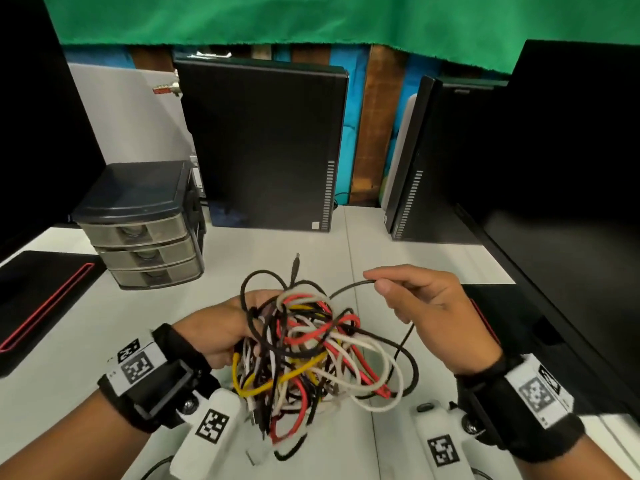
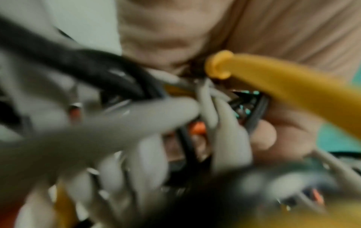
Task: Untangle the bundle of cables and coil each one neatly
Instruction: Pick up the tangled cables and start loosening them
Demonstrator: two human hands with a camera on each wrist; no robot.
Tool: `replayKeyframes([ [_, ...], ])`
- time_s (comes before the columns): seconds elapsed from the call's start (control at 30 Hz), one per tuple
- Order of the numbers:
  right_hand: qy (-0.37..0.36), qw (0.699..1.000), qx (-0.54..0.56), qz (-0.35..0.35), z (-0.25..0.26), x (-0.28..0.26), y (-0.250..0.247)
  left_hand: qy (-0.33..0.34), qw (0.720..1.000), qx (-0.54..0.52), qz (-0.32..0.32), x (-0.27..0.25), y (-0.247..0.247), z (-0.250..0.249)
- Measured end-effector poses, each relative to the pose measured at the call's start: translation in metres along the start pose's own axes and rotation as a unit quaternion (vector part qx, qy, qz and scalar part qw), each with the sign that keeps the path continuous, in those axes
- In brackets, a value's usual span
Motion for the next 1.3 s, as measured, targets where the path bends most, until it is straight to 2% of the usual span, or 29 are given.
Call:
replayKeyframes([
  [0.2,0.092,0.996,0.017,0.008,-0.033,0.002,-0.004,-0.021,0.998,-0.006,0.066,-0.005,0.007,0.006],
  [0.3,0.109,0.994,0.030,-0.001,-0.041,0.001,-0.005,-0.017,0.992,-0.048,0.116,-0.006,0.017,0.002],
  [0.33,0.111,0.993,0.041,-0.005,-0.042,0.001,-0.006,-0.020,0.991,-0.075,0.113,-0.005,0.018,0.002],
  [0.43,0.109,0.992,0.057,-0.005,-0.042,0.000,-0.004,-0.028,0.990,-0.115,0.075,-0.001,0.020,0.006],
  [0.53,0.104,0.993,0.060,0.015,-0.041,-0.001,0.003,-0.044,0.993,-0.103,0.048,0.001,0.023,0.007],
  [0.63,0.111,0.990,0.070,0.048,-0.048,-0.004,0.015,-0.050,0.995,-0.078,0.042,0.003,0.025,0.007],
  [0.8,0.132,0.976,0.134,0.109,-0.052,-0.011,0.036,-0.063,0.988,-0.141,-0.001,0.007,0.023,0.009],
  [0.9,0.125,0.986,0.088,0.071,-0.044,-0.001,0.019,-0.090,0.975,-0.185,-0.077,0.010,0.012,0.013],
  [0.97,0.112,0.993,0.024,-0.034,-0.035,0.005,-0.011,-0.099,0.968,-0.196,-0.120,0.012,0.002,0.014],
  [1.03,0.053,0.991,-0.049,-0.116,-0.010,0.004,-0.032,-0.095,0.957,-0.228,-0.153,0.012,-0.004,0.012],
  [1.07,0.017,0.990,-0.074,-0.117,0.005,0.002,-0.031,-0.091,0.948,-0.250,-0.173,0.011,-0.008,0.011],
  [1.13,-0.032,0.992,-0.110,-0.062,0.028,-0.007,-0.005,-0.078,0.936,-0.279,-0.198,0.010,-0.009,0.009],
  [1.2,-0.026,0.991,-0.127,-0.018,0.028,-0.015,0.025,-0.068,0.944,-0.261,-0.190,0.008,-0.001,0.005],
  [1.3,0.012,0.981,-0.191,-0.035,0.004,-0.020,0.048,-0.021,0.965,-0.155,-0.208,0.008,0.006,0.005],
])
Point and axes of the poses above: each hand's wrist, its own x-axis towards the middle knuckle, its own y-axis out of the palm, z = x × y, the point moved 9 cm from there along x, towards the middle knuckle, and after that the axes turned 1 degree about x, right-handed, at the moved point
